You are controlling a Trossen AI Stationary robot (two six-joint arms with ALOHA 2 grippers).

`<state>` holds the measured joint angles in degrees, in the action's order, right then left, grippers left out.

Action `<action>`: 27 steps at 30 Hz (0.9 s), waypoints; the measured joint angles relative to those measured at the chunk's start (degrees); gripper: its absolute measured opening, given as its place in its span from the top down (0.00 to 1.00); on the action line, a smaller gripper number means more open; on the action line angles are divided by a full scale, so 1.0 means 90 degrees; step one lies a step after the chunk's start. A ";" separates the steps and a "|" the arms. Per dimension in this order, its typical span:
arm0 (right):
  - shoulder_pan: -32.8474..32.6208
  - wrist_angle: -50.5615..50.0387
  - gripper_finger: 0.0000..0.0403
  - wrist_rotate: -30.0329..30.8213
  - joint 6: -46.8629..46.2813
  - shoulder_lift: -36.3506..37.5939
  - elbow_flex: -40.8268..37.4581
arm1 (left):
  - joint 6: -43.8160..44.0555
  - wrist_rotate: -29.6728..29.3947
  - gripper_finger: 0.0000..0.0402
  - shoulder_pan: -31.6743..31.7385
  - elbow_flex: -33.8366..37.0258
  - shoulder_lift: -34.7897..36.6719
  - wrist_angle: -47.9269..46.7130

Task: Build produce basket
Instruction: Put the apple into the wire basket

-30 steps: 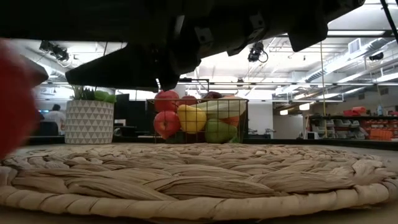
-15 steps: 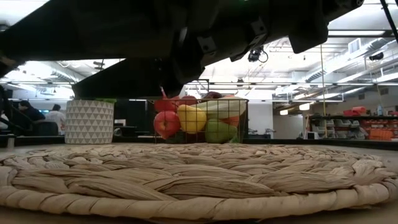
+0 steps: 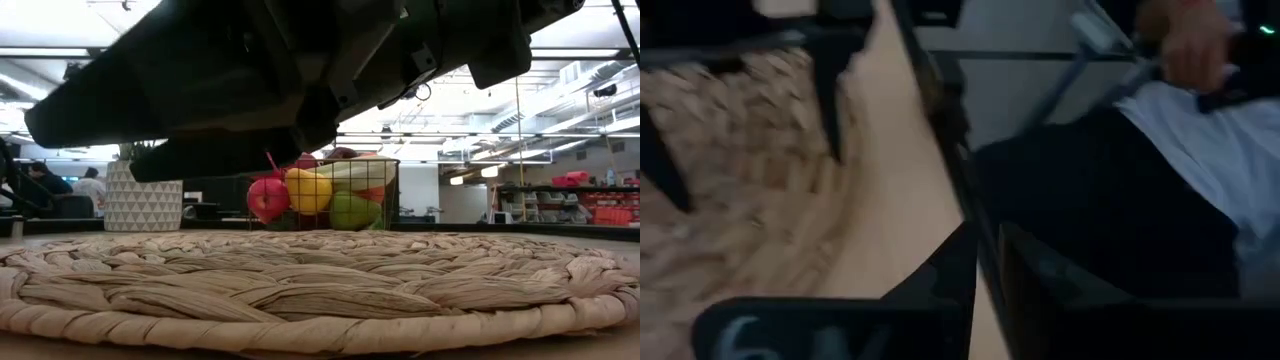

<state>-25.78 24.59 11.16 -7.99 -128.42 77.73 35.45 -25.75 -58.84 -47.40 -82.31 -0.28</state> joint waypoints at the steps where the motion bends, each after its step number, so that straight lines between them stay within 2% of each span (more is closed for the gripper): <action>1: 0.0000 -0.0017 0.02 0.0000 0.0000 0.0000 0.0000 | 0.0123 -0.0013 0.87 -0.0109 0.0000 -0.0002 -0.0008; 8: 0.0001 -0.0013 0.02 0.0002 -0.0002 0.0000 0.0000 | 0.1816 -0.0587 0.87 -0.0821 -0.0002 -0.0023 -0.0833; 16: 0.0000 -0.0013 0.02 0.0002 -0.0002 0.0002 0.0000 | 0.3674 -0.0739 0.87 -0.1406 -0.0002 -0.0033 -0.2337; 27: 0.0017 -0.0122 0.02 0.0005 -0.0289 0.0003 0.0000 | 0.3883 -0.0737 0.87 -0.1774 -0.0002 -0.0033 -0.2731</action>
<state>-25.63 23.49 11.20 -10.59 -128.39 77.73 70.39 -32.38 -74.81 -47.42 -82.61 -24.86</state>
